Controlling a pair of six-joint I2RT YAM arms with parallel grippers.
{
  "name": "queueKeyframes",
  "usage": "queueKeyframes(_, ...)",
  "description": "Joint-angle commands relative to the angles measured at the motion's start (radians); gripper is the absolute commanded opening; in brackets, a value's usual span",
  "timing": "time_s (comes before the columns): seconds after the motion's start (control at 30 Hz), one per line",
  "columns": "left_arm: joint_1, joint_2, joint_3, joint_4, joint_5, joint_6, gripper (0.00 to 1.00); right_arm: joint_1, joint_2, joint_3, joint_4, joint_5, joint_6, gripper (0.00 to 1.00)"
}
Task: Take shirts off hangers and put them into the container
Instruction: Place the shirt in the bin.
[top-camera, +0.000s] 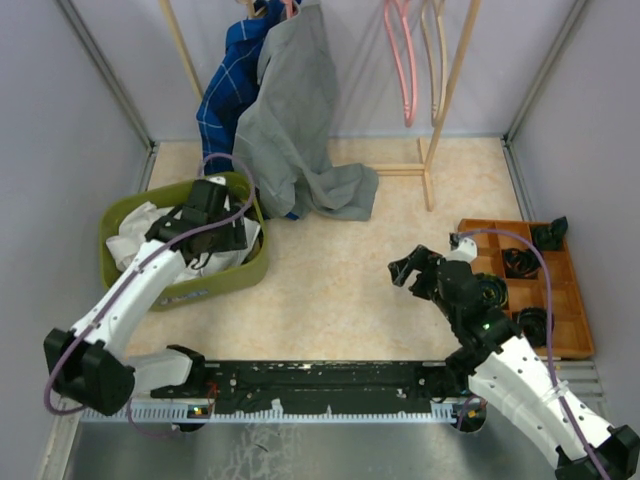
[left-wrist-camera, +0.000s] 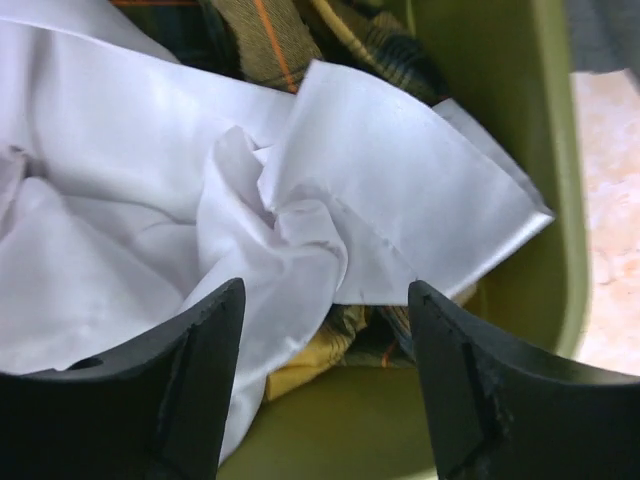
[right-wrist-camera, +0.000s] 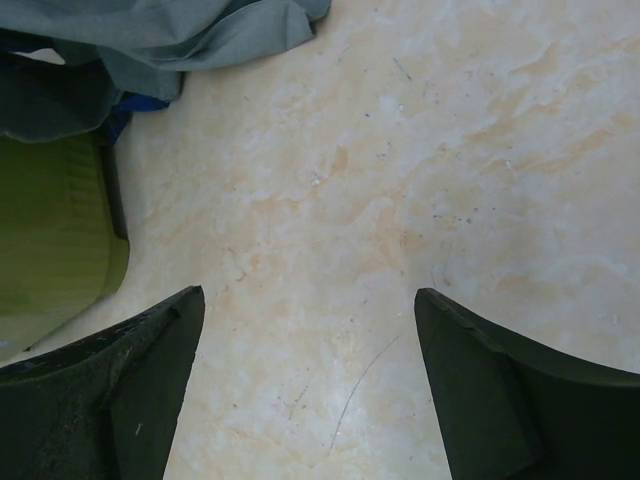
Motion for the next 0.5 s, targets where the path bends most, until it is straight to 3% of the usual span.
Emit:
queueKeyframes(0.0,0.0,-0.125,0.031,-0.003,-0.044,-0.028,0.79,-0.003,0.0,0.006,0.125,-0.077,-0.055,0.87)
queueKeyframes(0.13,0.001,-0.239,0.007,0.059,-0.057,-0.056,0.98,-0.003,-0.005,-0.009,0.202,-0.149,-0.074,0.9)
queueKeyframes(0.47,0.001,-0.412,-0.095,0.17,-0.076,-0.094,1.0,-0.003,0.005,0.051,0.345,-0.316,-0.101,0.97)
